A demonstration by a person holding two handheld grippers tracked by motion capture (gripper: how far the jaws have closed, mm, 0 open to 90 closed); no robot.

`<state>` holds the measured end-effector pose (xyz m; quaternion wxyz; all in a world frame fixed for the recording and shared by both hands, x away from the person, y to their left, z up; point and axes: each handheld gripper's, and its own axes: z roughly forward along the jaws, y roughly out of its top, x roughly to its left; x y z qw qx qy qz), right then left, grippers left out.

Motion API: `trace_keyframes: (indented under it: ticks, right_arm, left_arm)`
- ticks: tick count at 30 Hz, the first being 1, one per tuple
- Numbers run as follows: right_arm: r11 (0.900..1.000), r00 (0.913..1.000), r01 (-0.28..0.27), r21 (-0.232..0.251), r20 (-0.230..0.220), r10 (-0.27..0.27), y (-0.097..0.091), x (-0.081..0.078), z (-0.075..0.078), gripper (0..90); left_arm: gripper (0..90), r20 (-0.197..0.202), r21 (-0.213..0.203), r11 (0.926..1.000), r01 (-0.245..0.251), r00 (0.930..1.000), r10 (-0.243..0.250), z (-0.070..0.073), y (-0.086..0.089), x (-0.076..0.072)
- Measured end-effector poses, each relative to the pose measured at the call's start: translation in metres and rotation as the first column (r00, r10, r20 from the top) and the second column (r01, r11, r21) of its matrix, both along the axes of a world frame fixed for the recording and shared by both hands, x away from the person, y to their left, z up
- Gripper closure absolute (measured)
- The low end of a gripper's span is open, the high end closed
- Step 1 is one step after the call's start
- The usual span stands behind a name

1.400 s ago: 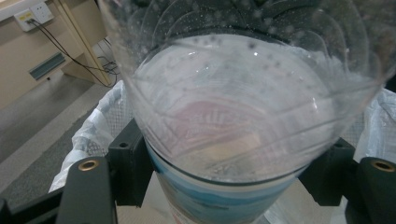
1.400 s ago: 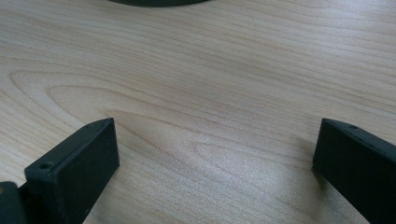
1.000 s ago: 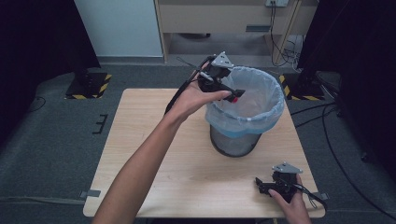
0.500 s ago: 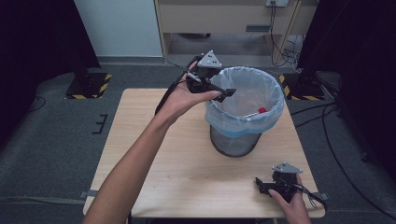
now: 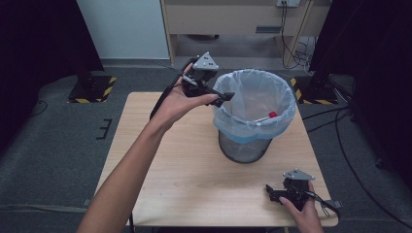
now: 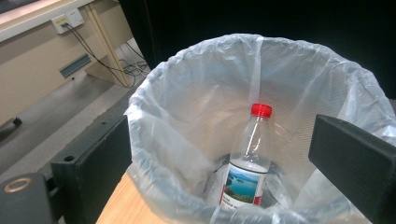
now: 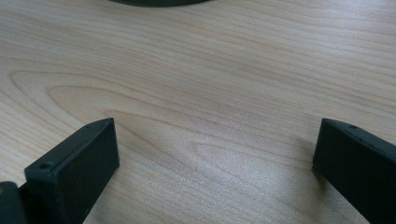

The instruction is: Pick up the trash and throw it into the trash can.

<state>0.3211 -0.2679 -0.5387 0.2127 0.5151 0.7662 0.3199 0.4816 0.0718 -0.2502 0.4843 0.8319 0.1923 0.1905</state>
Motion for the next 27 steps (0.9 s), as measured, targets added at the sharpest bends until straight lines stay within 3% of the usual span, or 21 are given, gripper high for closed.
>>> trace_keyframes:
  ticks: [16,27]
  right_arm:
    - [1.0,1.0,-0.001,-0.001,-0.003,0.001,0.0,0.0,0.0,0.3]
    - [1.0,1.0,0.0,0.0,-0.004,0.0,0.0,0.0,0.0,0.3]
  left_arm:
    - [3.6,-0.015,-0.045,0.9981,-0.042,0.999,0.041,-0.015,0.041,-0.006]
    - [2.2,-0.032,-0.037,0.9975,-0.06,0.9978,0.059,-0.027,0.058,-0.005]
